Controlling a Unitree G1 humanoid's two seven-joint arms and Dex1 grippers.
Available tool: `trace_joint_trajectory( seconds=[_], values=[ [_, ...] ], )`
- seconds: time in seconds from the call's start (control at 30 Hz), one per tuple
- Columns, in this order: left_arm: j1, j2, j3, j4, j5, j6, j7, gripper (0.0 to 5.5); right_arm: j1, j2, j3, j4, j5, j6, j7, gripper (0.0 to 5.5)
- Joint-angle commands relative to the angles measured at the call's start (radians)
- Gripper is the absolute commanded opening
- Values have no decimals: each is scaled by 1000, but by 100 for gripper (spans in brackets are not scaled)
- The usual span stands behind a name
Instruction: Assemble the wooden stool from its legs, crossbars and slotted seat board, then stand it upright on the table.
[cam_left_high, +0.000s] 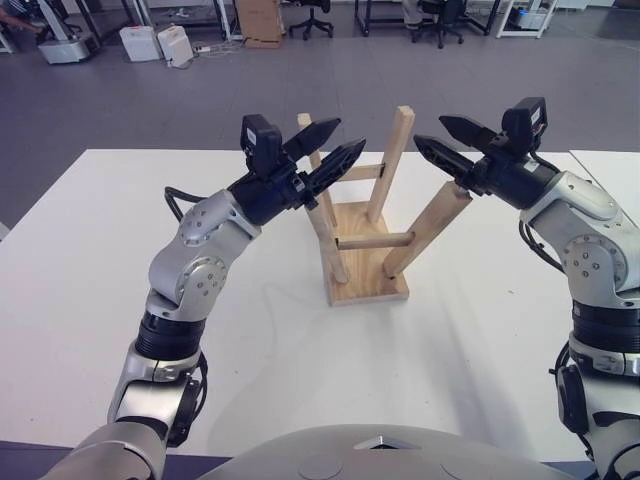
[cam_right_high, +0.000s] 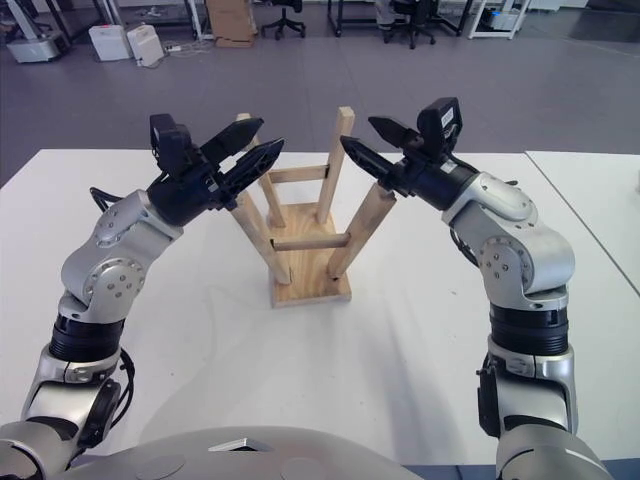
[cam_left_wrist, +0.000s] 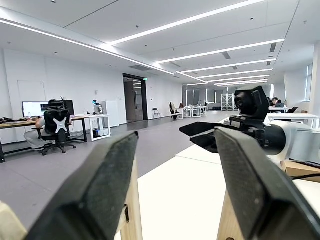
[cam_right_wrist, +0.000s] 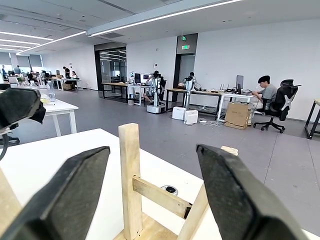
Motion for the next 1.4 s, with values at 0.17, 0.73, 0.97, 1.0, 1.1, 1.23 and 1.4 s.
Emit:
trace_joint_trajectory(
  seconds=[0.17,0.73,0.97,1.0,1.1,1.23,1.4],
  values=[
    [-128,129,403,-54,-304,140,44,281,-115,-36,-30,279,-106,-147,65,322],
    [816,378,185,55,526,-302,-352,281,591,-144,88,60,-256,-164,301,322],
    [672,354,-68,165,736,-299,-358,281,-46,144,281,977,-587,-498,166,322],
    [649,345,-85,168,741,-288,-355,281,-91,176,306,1079,-624,-551,170,322],
    [556,311,-132,212,783,-272,-317,281,-84,186,302,1161,-619,-617,292,322],
    [372,120,-106,405,859,-274,-31,281,201,41,281,794,-524,-547,489,322],
    [561,90,74,209,794,-214,106,281,385,38,81,368,-520,-362,116,322]
  ],
)
